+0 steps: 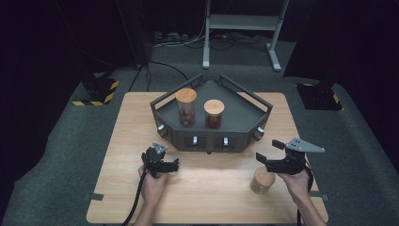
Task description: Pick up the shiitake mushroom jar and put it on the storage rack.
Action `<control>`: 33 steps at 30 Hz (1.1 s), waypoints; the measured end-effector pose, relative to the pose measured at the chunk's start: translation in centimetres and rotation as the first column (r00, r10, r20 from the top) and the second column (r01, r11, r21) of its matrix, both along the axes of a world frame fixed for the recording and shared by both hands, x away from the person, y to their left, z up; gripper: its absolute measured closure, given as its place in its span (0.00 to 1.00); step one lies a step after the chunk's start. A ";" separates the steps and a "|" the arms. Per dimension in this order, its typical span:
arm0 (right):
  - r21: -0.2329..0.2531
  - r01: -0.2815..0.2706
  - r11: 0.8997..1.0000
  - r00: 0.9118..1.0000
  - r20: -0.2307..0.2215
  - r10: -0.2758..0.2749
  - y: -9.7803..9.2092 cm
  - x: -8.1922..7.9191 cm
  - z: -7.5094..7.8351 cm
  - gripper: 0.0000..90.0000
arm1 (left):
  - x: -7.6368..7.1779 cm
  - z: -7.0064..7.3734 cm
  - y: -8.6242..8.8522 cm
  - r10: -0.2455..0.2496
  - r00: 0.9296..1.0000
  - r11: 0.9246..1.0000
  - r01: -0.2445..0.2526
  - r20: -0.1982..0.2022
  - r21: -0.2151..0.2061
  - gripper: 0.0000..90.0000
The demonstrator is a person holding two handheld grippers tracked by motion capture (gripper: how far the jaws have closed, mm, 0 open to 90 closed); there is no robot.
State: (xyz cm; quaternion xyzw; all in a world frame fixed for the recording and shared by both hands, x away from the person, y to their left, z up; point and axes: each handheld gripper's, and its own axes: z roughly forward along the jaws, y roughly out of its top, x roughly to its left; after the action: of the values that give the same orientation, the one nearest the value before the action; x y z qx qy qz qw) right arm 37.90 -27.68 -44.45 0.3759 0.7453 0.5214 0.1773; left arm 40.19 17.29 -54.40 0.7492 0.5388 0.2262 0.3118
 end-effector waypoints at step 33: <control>0.056 -0.022 0.998 0.999 -0.048 0.025 -0.6 -2.7 -3.6 0.07 | 0.0 0.0 0.0 0.002 1.000 1.000 -0.002 0.000 0.000 0.03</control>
State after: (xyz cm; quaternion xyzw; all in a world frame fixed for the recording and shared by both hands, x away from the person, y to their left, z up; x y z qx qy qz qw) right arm 35.24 -28.27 -48.05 0.3845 0.7389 0.5346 0.1426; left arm 40.19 17.28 -54.40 0.7488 0.5394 0.2265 0.3117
